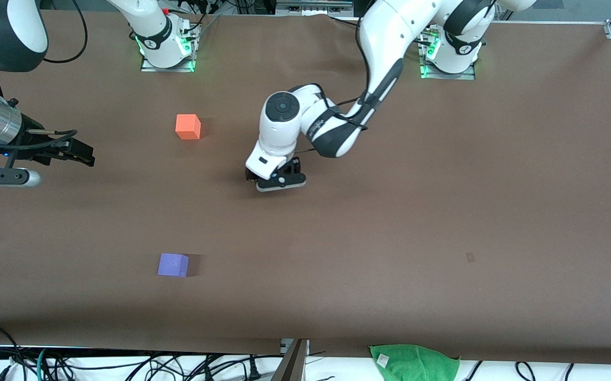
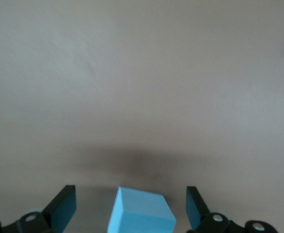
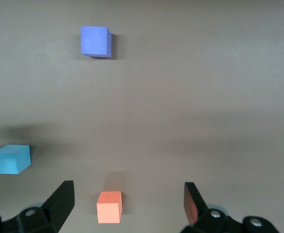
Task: Place blue block between orange and purple blocks
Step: 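Carry the light-blue cube with the left gripper toward the table middle, then lower the cube and open the left gripper to release it, then withdraw the left gripper while the right gripper reaches the blue cube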
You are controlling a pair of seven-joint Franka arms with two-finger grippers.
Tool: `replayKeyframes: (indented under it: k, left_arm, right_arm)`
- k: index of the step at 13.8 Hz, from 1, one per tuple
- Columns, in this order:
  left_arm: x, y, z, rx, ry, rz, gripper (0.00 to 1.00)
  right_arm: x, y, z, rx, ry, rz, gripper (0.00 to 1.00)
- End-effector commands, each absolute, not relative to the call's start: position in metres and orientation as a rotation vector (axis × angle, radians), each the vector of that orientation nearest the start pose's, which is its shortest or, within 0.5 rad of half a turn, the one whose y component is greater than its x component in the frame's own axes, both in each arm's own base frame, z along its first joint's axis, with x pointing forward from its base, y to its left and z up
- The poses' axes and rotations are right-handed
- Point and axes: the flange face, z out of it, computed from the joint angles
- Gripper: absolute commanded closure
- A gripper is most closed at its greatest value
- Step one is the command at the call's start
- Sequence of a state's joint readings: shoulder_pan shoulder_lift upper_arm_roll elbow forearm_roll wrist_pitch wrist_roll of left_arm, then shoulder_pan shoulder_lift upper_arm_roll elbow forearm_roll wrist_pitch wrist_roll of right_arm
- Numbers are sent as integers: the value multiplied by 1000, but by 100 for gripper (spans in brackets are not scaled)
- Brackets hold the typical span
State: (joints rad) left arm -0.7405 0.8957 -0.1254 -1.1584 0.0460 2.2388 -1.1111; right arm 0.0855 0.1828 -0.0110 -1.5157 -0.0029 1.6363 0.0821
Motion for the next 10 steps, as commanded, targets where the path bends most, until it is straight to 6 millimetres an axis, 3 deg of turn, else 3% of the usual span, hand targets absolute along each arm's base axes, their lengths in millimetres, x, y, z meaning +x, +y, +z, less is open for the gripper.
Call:
replayKeyframes:
  k: [1, 4, 6, 10]
  left_arm:
    - [552, -533, 326, -3263, -508, -84, 0]
    - [560, -501, 393, -3245, -413, -76, 0]
    - [558, -477, 440, -3216, -352, -58, 0]
    - [562, -395, 526, -3173, -91, 24, 0]
  right_arm:
    - [612, 74, 537, -3155, -42, 141, 0]
    - [615, 102, 518, -3157, -108, 169, 0]
    - [618, 112, 508, -3160, -47, 178, 0]
    - [626, 167, 471, -3157, -71, 164, 0]
